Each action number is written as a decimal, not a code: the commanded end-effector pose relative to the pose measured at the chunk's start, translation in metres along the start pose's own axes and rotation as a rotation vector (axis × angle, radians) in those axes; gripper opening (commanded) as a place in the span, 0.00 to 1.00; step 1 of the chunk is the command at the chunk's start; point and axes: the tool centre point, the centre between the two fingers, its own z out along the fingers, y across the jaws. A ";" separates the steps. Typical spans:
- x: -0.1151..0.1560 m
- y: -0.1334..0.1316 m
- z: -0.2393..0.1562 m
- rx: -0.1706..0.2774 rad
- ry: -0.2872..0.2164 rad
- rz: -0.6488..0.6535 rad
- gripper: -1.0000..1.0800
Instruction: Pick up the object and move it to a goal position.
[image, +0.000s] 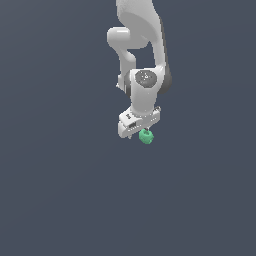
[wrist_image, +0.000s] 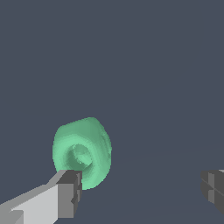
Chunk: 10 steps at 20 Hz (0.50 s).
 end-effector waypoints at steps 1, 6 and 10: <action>0.000 -0.015 0.004 -0.001 0.008 -0.084 0.96; 0.000 -0.038 0.009 -0.002 0.019 -0.204 0.96; -0.001 -0.048 0.012 -0.002 0.025 -0.262 0.96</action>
